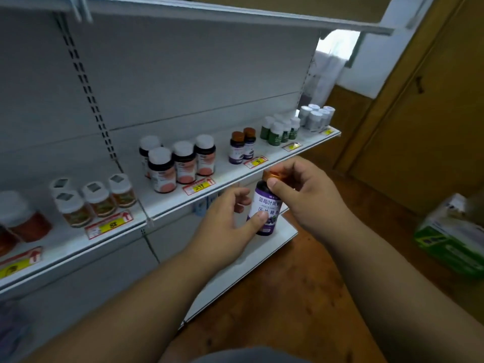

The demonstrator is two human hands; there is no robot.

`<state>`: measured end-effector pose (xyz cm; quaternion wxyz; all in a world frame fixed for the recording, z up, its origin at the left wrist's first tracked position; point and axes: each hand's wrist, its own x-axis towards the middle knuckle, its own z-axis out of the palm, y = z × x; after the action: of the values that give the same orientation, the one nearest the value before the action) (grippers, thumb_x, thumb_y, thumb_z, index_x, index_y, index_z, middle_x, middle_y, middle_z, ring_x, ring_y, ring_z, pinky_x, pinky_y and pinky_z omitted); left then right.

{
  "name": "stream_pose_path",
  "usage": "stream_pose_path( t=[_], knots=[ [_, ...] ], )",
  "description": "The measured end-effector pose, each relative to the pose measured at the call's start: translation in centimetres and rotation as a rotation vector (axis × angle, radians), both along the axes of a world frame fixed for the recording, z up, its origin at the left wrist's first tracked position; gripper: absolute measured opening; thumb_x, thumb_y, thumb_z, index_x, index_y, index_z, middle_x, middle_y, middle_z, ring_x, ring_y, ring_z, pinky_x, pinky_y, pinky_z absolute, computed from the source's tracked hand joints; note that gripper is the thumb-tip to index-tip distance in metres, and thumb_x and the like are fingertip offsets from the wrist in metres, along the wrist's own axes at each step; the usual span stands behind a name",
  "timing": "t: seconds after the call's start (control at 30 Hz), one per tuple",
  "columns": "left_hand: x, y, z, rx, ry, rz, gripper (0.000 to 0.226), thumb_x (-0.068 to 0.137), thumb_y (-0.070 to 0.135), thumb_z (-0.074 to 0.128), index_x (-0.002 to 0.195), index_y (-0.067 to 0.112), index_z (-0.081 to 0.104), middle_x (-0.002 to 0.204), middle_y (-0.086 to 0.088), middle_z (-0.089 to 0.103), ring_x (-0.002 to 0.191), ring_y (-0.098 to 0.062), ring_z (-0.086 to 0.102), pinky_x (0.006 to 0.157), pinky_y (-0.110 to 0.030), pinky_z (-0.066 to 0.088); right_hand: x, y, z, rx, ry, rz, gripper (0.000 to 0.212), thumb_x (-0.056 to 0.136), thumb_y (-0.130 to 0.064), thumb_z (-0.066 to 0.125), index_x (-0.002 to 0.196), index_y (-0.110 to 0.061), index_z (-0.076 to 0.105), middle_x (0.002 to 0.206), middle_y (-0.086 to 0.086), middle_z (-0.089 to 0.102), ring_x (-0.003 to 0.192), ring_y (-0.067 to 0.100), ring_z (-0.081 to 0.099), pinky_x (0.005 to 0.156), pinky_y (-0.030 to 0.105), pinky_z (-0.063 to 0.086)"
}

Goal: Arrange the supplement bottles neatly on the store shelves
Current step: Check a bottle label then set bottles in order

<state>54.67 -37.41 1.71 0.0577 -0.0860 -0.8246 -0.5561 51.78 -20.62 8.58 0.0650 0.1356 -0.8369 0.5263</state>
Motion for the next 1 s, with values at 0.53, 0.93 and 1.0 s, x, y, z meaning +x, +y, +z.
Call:
stream_pose_path(
  t=[0.53, 0.93, 1.0],
  knots=[
    [-17.7, 4.5, -1.5, -0.293, 0.004, 0.015, 0.063, 0.084, 0.052, 0.062, 0.138, 0.027, 0.042, 0.127, 0.009, 0.053, 0.110, -0.006, 0.050, 0.092, -0.029, 0.044, -17.8, 5.0, -2.7, 0.113, -0.030, 0.024, 0.013, 0.090, -0.021, 0.064, 0.102, -0.026, 0.061, 0.094, -0.013, 0.063, 0.088, -0.003, 0.059, 0.069, 0.009, 0.048],
    [-29.1, 4.7, -0.8, -0.805, 0.339, 0.267, 0.035, 0.070, 0.014, 0.069, 0.104, 0.013, 0.066, 0.109, -0.007, 0.061, 0.100, -0.031, 0.054, 0.083, -0.038, 0.043, -34.9, 6.6, -6.7, 0.305, 0.081, 0.194, 0.018, 0.083, -0.025, 0.069, 0.095, -0.031, 0.057, 0.086, -0.018, 0.059, 0.079, -0.003, 0.058, 0.067, 0.014, 0.046],
    [-30.8, 5.2, -1.3, -0.918, 0.330, 0.339, 0.045, 0.067, 0.020, 0.072, 0.110, 0.013, 0.065, 0.119, -0.011, 0.058, 0.104, -0.036, 0.054, 0.086, -0.041, 0.042, -37.7, 6.3, -7.6, 0.329, 0.126, 0.298, 0.015, 0.082, -0.019, 0.068, 0.094, -0.023, 0.060, 0.087, -0.010, 0.060, 0.077, 0.004, 0.058, 0.065, 0.016, 0.045]
  ],
)
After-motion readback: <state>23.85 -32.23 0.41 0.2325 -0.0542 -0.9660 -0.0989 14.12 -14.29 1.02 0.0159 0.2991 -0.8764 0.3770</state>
